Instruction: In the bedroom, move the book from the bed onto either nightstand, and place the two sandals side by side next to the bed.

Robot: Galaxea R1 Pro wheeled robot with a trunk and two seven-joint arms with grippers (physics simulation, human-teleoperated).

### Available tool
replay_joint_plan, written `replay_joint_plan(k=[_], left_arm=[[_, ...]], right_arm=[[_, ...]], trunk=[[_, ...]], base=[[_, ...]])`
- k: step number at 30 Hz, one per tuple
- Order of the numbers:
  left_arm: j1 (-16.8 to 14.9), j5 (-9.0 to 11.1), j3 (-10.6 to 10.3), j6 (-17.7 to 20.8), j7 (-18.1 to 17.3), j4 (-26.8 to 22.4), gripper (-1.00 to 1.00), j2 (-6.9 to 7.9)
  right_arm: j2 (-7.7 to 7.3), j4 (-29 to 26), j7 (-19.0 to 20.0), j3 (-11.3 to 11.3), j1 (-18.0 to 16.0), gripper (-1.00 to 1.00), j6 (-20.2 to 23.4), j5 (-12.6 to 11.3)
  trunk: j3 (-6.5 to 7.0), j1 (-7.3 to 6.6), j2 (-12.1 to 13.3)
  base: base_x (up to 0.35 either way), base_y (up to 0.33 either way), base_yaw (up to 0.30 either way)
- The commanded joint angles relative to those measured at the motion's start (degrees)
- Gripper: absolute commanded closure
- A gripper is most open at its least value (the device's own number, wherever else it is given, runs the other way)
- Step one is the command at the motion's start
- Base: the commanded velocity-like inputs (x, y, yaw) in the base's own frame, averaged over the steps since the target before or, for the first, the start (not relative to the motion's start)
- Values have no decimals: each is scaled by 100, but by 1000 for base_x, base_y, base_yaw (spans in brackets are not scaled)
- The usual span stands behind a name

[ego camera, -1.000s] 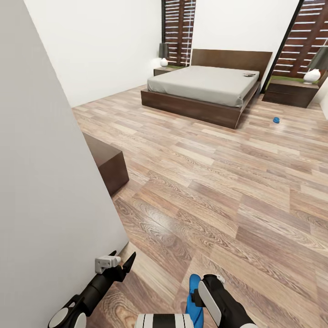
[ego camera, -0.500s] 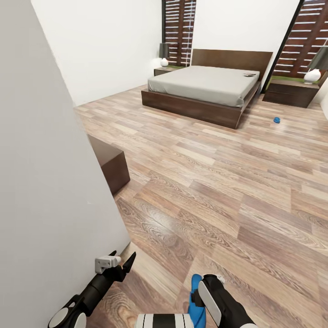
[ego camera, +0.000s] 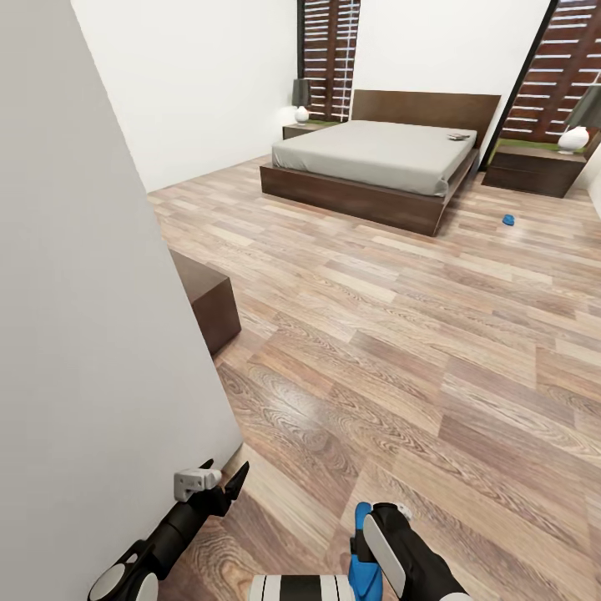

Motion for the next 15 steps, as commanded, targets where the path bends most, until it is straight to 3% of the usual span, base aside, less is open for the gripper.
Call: replay_joint_plan(k=[1, 15], left_arm=[[-2, 60, 16, 60, -39, -3, -100, -6], [-2, 60, 16, 60, -39, -3, -100, -6]], right_arm=[[-4, -7, -56, 21, -3, -100, 11, -60], [-4, -3, -56, 17, -3, -100, 11, -62]], trunk=[[-4, -1, -2], [-4, -1, -2]], base=[[0, 0, 0], [0, 0, 0]])
